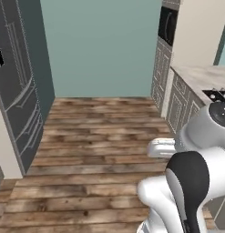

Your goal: Move the hot dog bun to the plate on the dining table and place the condiment next to that plate. Then navigate to the fridge and take the sausage and place it on the plate as well.

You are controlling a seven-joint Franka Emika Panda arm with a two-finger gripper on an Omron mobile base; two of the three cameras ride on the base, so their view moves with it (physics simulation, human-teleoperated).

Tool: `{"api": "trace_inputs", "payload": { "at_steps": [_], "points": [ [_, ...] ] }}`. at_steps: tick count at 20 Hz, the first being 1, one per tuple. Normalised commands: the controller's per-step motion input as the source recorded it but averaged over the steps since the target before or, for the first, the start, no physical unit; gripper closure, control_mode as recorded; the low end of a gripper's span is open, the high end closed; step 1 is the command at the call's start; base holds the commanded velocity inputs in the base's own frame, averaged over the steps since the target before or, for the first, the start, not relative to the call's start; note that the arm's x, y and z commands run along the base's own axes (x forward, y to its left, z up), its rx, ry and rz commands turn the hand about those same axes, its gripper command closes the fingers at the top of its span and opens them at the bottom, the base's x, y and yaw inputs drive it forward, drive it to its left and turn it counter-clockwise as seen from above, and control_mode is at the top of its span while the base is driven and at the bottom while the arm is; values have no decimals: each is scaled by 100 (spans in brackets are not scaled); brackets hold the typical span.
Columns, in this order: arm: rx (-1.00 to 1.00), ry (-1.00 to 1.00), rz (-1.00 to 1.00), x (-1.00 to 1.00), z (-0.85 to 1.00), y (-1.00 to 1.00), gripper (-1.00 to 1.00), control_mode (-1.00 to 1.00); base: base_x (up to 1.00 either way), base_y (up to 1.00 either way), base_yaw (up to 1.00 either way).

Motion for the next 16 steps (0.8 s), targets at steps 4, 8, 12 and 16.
{"api": "trace_inputs", "payload": {
  "at_steps": [4,8,12,16],
  "points": [
    [0,0,0,0,0,0,-100,100,100,-1,41],
    [0,0,0,0,0,0,-100,100,100,-8,55],
    [0,0,0,0,0,0,-100,100,100,-11,60],
    [0,0,0,0,0,0,-100,100,100,-17,61]
  ]
}}
